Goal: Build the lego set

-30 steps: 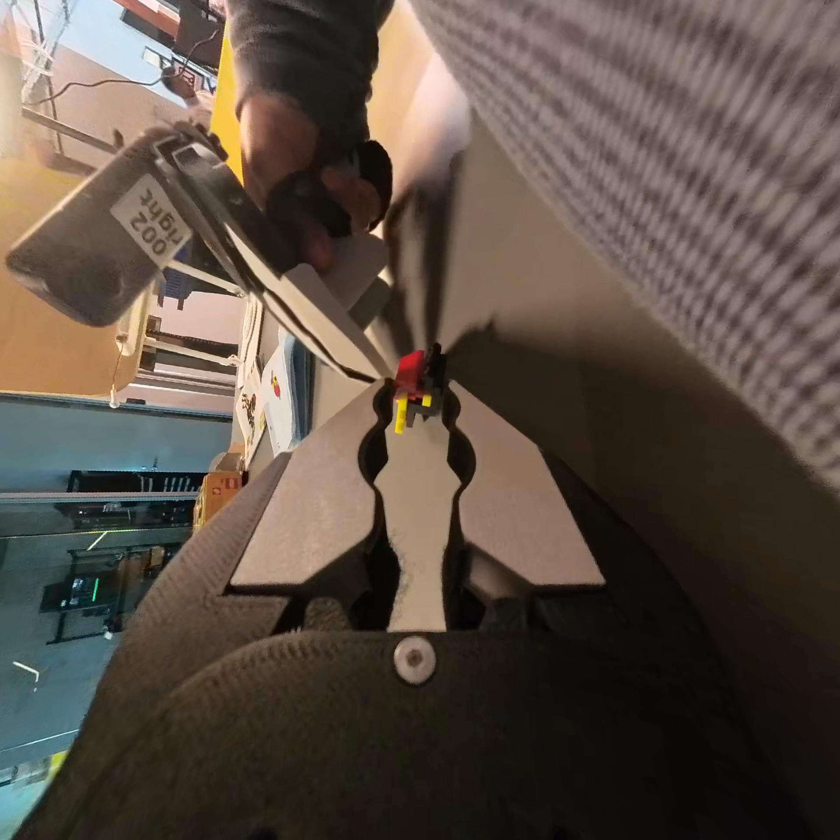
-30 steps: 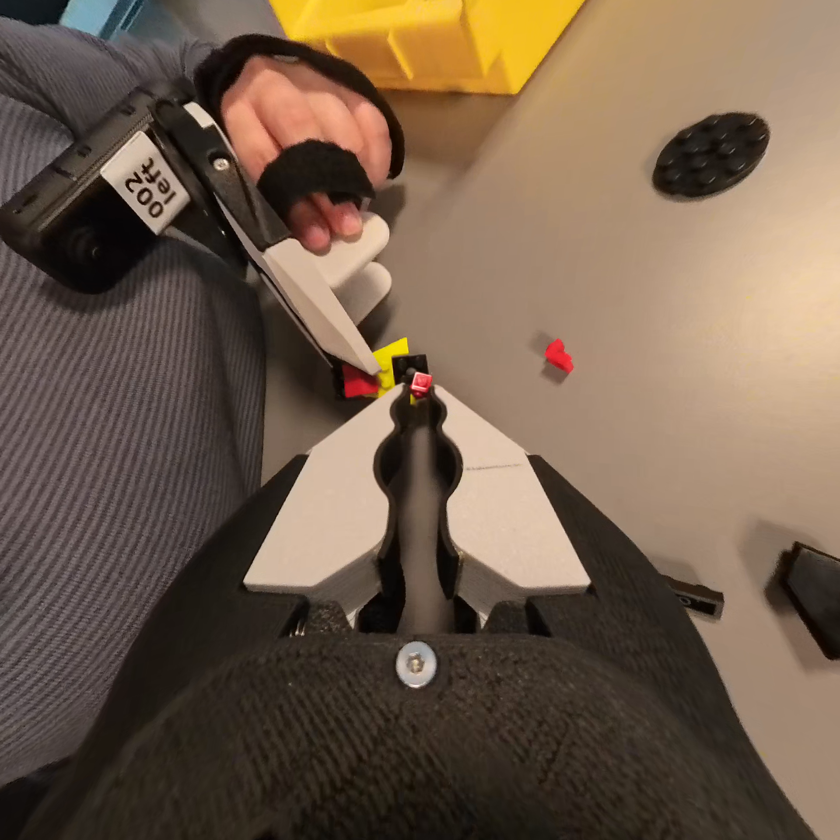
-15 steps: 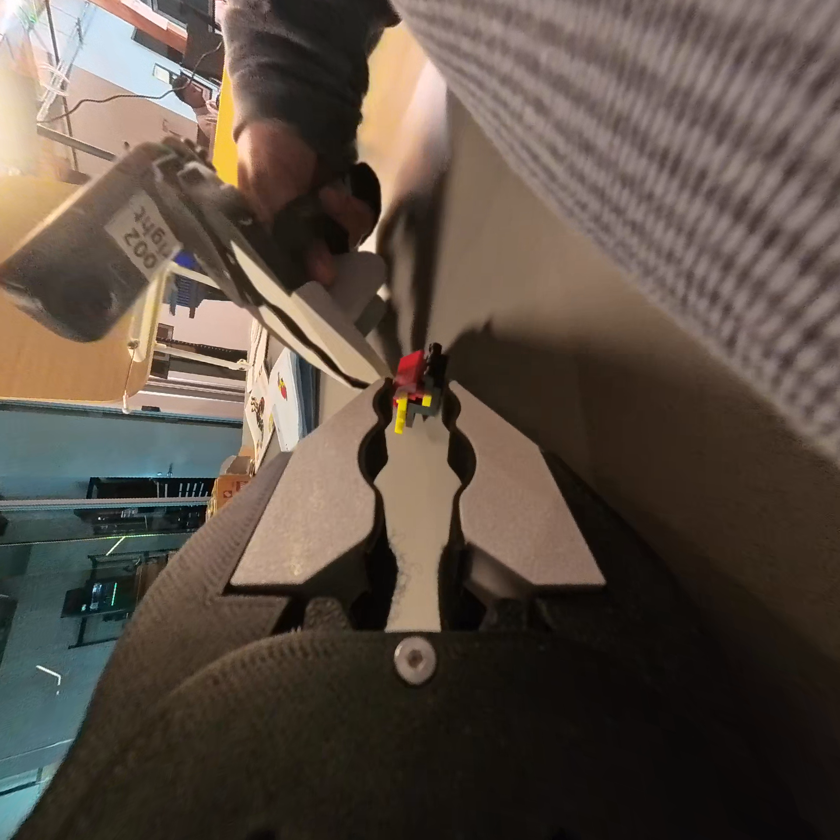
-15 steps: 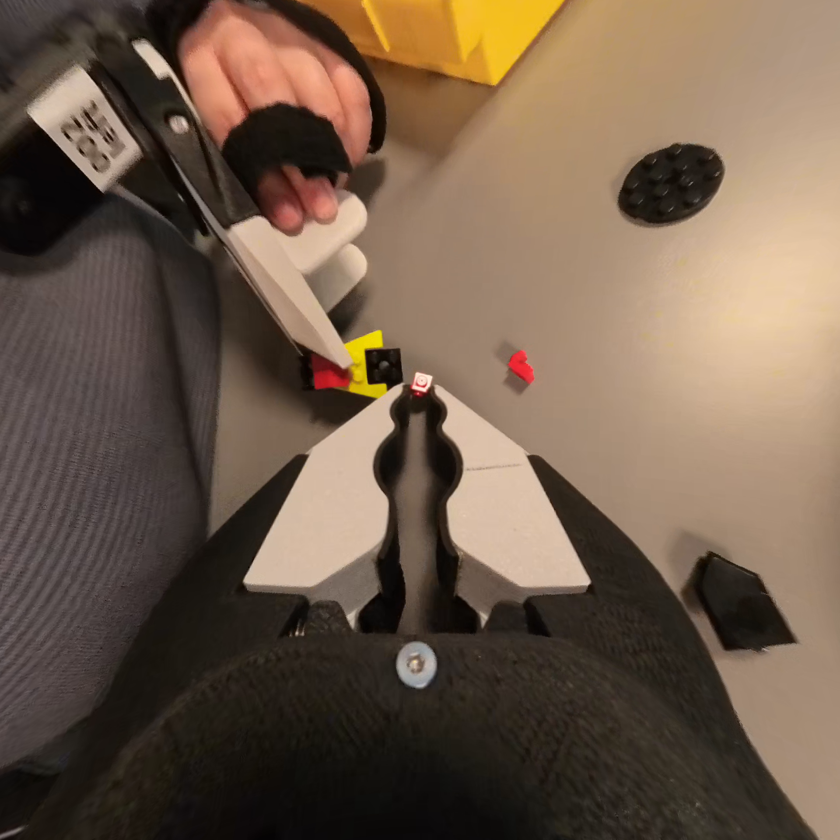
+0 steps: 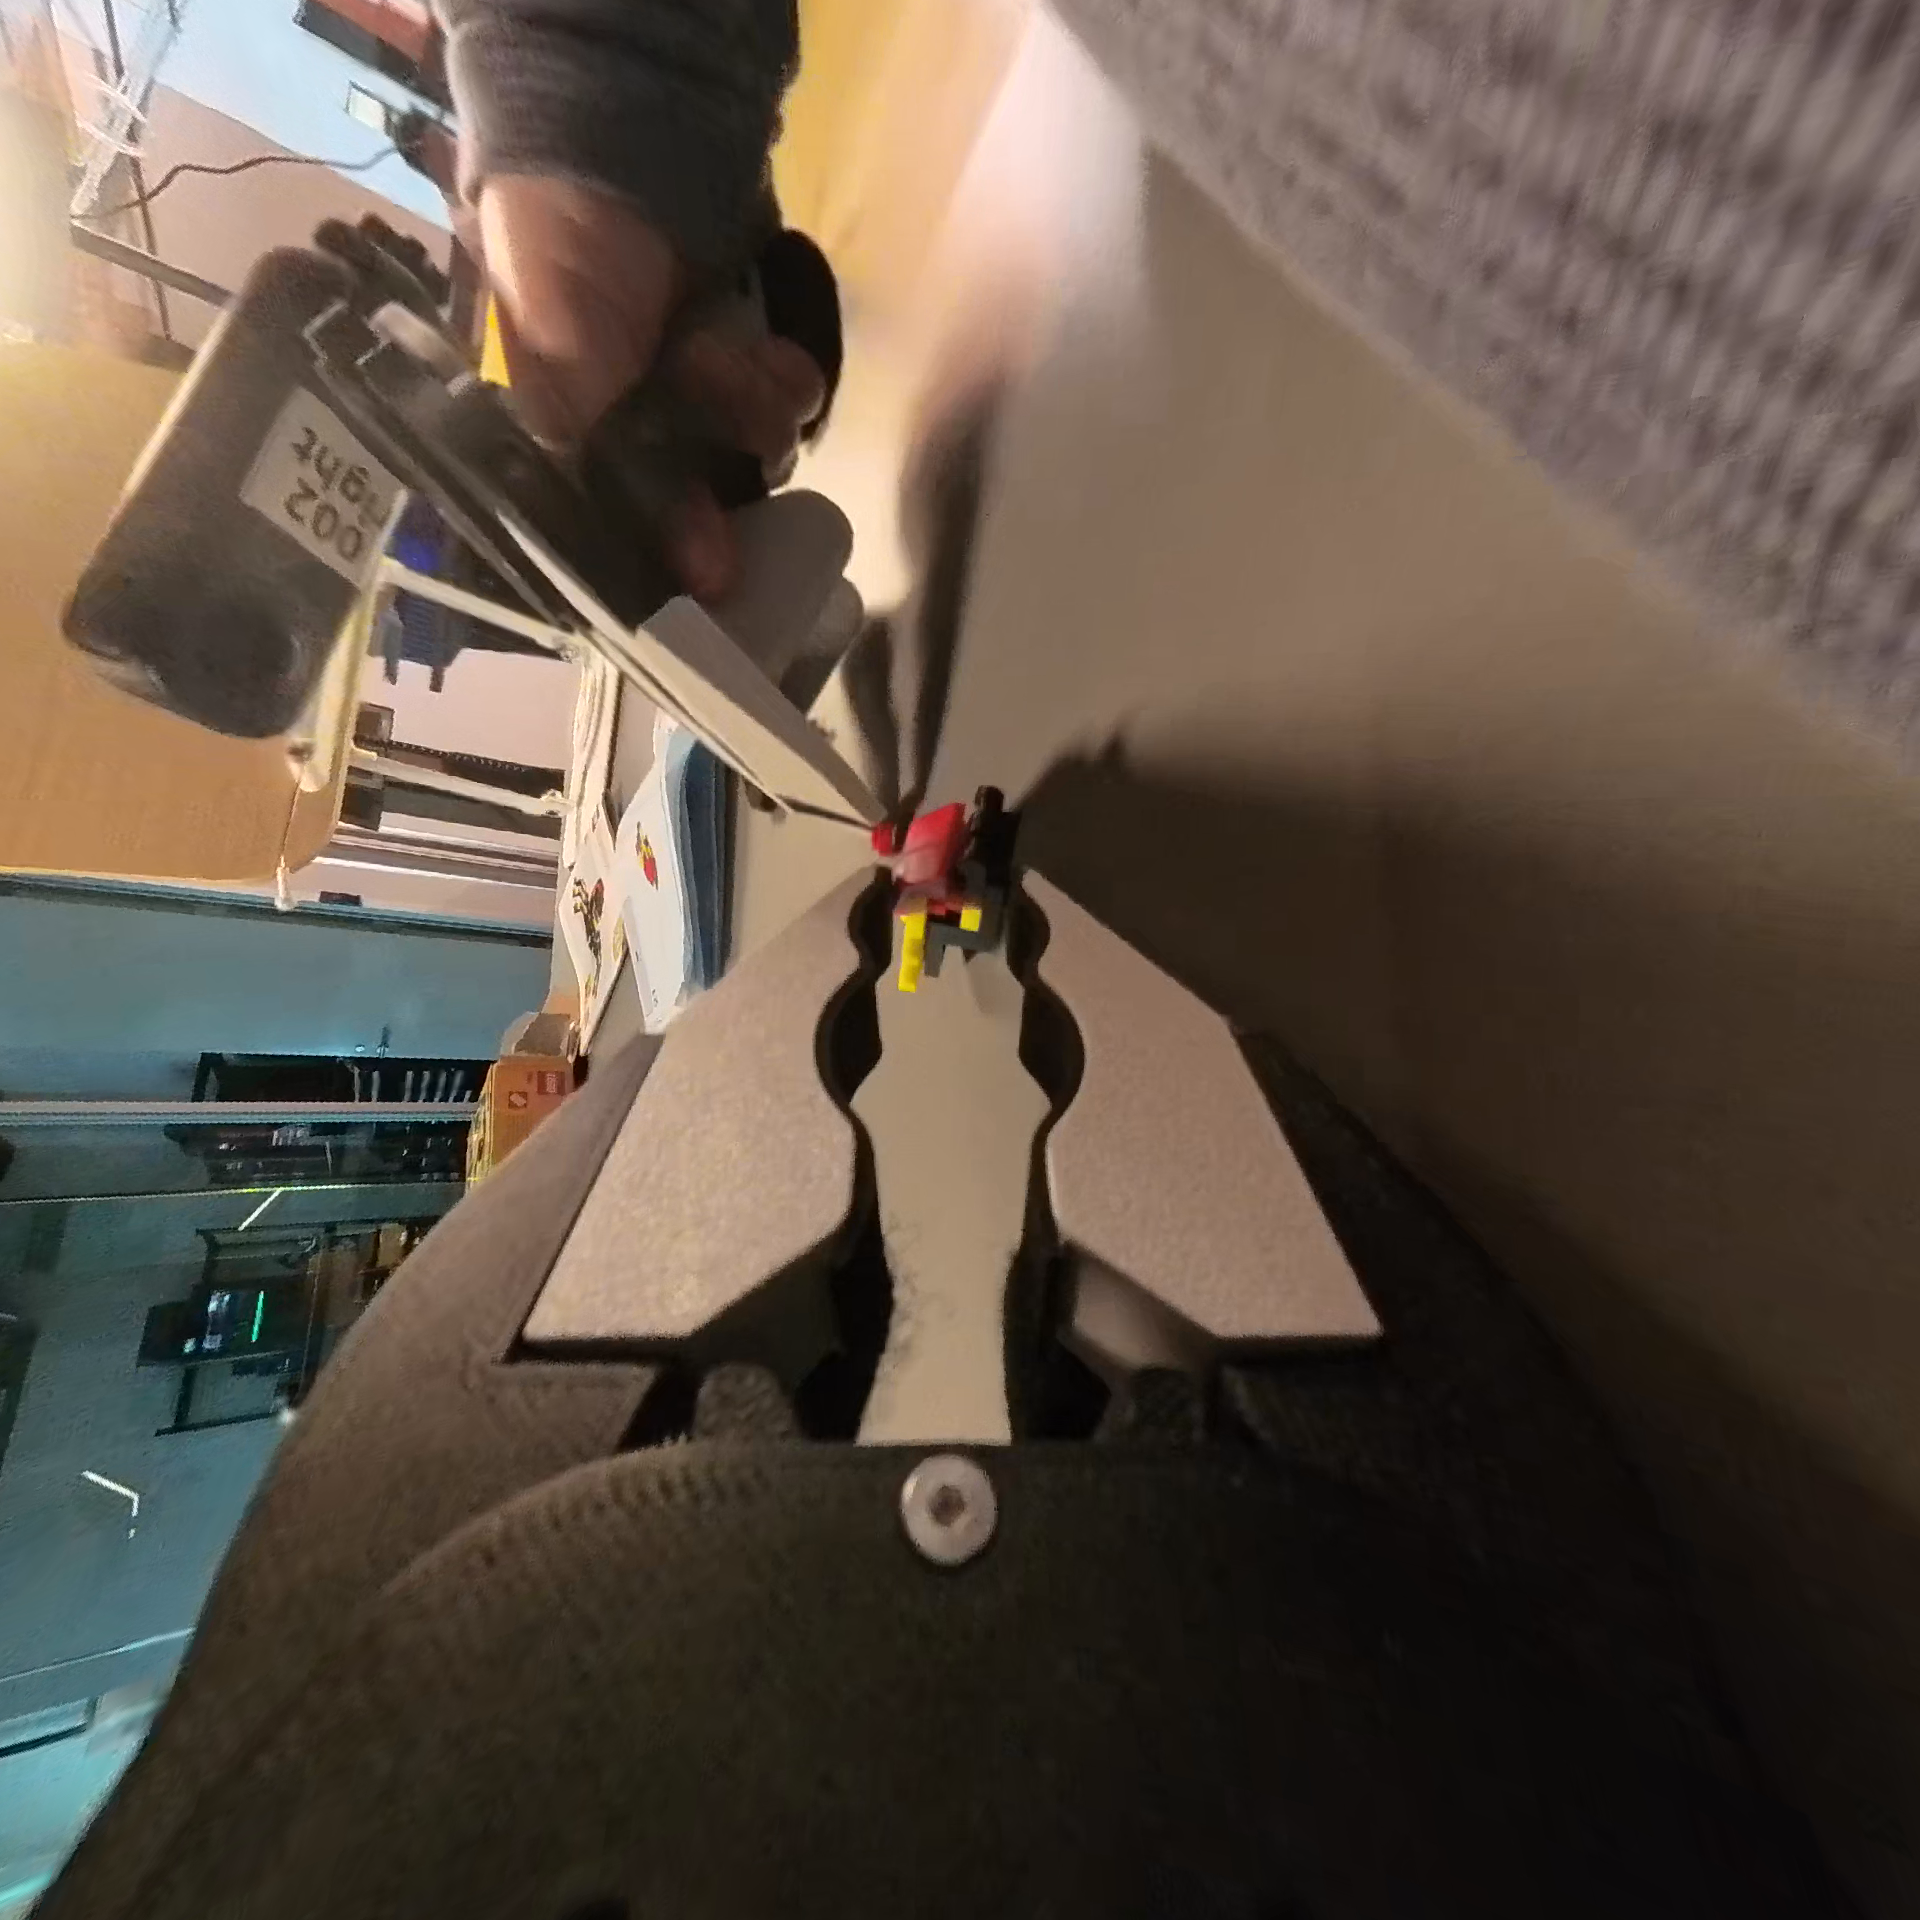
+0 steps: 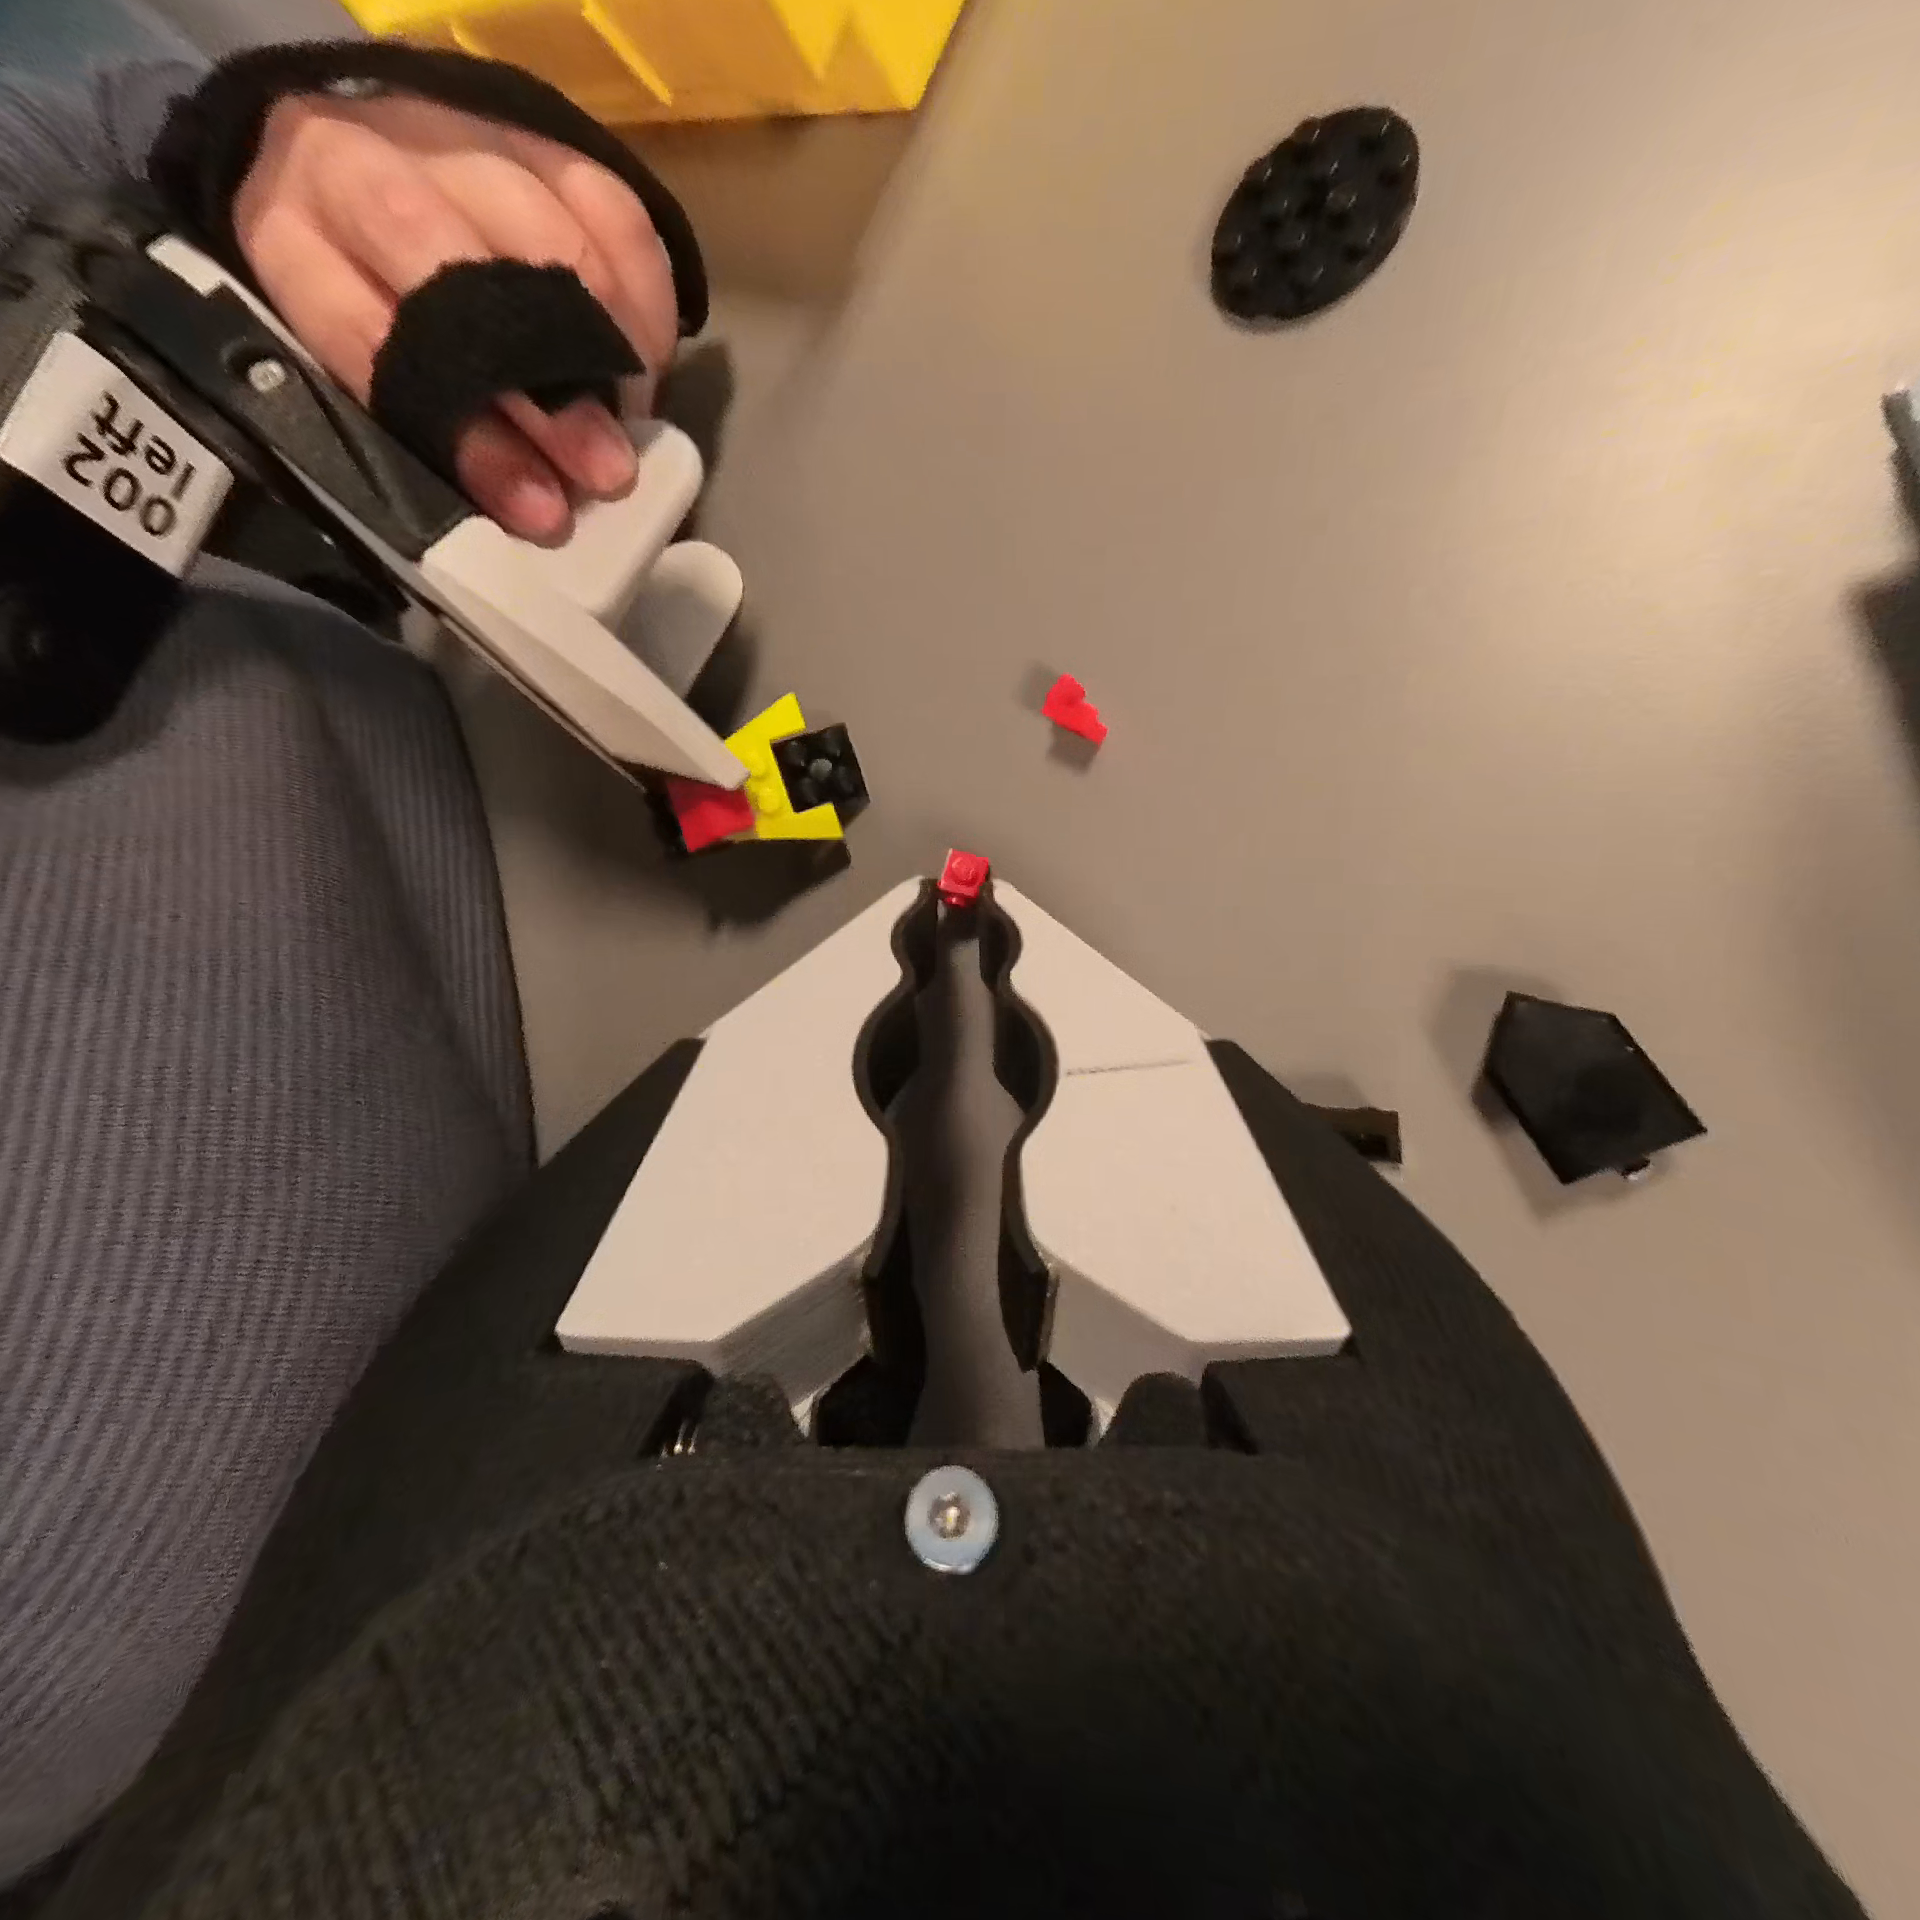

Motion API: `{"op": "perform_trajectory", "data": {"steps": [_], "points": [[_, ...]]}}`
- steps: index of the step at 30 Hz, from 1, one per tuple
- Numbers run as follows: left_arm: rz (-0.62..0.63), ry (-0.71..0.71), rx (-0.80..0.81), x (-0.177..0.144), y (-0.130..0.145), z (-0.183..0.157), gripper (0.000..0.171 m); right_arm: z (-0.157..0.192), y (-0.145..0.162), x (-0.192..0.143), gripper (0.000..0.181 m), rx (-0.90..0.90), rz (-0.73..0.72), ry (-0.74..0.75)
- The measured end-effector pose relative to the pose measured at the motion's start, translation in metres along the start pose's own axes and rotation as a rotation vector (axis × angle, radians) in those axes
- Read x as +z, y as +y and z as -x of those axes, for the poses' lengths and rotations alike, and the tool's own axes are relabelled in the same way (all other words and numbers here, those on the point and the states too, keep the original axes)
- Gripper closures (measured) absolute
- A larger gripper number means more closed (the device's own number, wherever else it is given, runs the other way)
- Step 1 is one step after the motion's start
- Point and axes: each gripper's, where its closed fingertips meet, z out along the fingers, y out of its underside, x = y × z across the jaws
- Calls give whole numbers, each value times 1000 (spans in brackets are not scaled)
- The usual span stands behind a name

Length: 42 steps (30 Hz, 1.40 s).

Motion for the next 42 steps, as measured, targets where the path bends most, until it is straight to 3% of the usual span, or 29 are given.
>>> {"op": "perform_trajectory", "data": {"steps": [6, 11, 16, 22, 27, 39, 42], "points": [[23, -15, 21, 2, 4, 2, 151, 2, 2, -5, 157, -342, 3, 200], [30, -21, 38, 2, 4, 2, 151, 18, 5, -6, 164, -785, 41, 410], [29, -20, 45, 1, 4, 1, 151, 22, 8, -1, 165, -987, 123, 549], [24, -17, 54, 1, 2, 0, 151, 13, 11, 2, 166, -843, 171, 494], [23, -17, 58, 0, 2, 0, 151, 11, 12, 2, 169, -678, 142, 397], [25, -16, 60, 1, 2, 0, 151, 8, 12, 2, 181, -480, 78, 246], [25, -17, 62, 1, 1, 0, 152, 6, 9, -2, 172, -475, 77, 229]]}}
